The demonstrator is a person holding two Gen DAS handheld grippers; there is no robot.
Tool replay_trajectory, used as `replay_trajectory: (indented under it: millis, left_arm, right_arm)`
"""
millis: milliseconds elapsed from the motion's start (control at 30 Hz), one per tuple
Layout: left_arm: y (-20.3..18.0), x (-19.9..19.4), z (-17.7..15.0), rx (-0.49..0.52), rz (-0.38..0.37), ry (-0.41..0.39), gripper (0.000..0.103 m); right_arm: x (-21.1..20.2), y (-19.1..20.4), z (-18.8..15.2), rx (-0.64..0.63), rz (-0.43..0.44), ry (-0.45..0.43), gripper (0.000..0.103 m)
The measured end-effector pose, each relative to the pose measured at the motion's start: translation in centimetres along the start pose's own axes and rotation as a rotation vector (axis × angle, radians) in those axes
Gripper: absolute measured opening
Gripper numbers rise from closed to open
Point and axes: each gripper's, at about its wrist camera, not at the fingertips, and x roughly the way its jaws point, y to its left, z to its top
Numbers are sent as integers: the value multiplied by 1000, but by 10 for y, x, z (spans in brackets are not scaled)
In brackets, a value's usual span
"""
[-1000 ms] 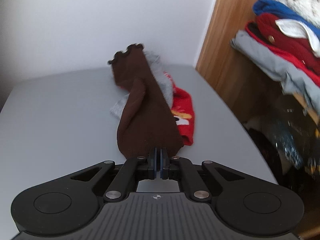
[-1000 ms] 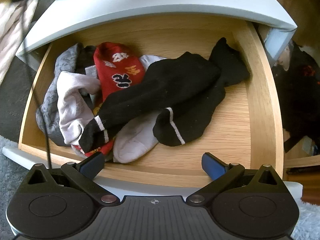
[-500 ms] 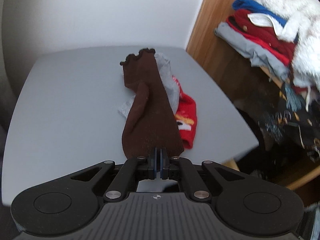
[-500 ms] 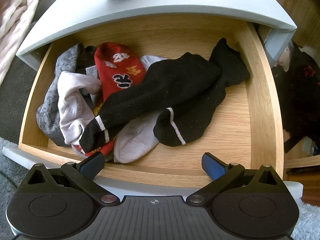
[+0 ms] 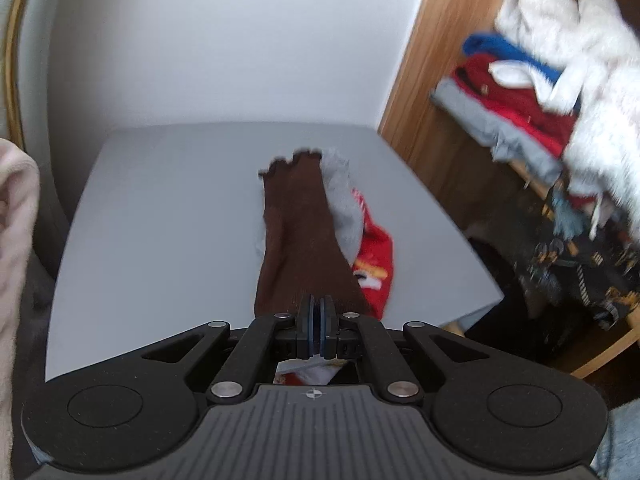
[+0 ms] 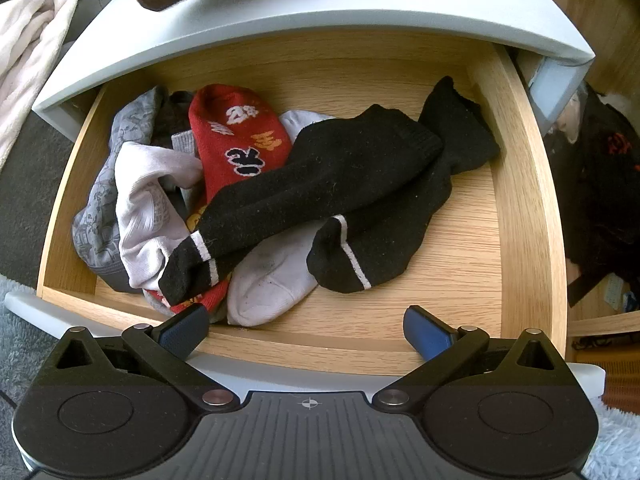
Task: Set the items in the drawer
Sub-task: 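Lift the brown sock with the left tool and carry it over the drawer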
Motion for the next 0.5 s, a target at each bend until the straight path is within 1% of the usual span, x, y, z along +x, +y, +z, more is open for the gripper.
replay_trajectory:
  millis: [100,267,367,500]
  left_arm:
    - [3,-16,-3,-29,-18,-13,4]
    - [2,-23,-21,-4,-15,26,4]
    - [5,-19,-34,-26,-30,70,4]
    - [0,-10,-50,3,-30,129,4]
  right_arm:
    - [0,0,0,-1,0,2,103]
    - [0,0,0,0,0,1,103]
    - [0,0,0,0,0,1,103]
    - [0,0,1,0,-2,2,103]
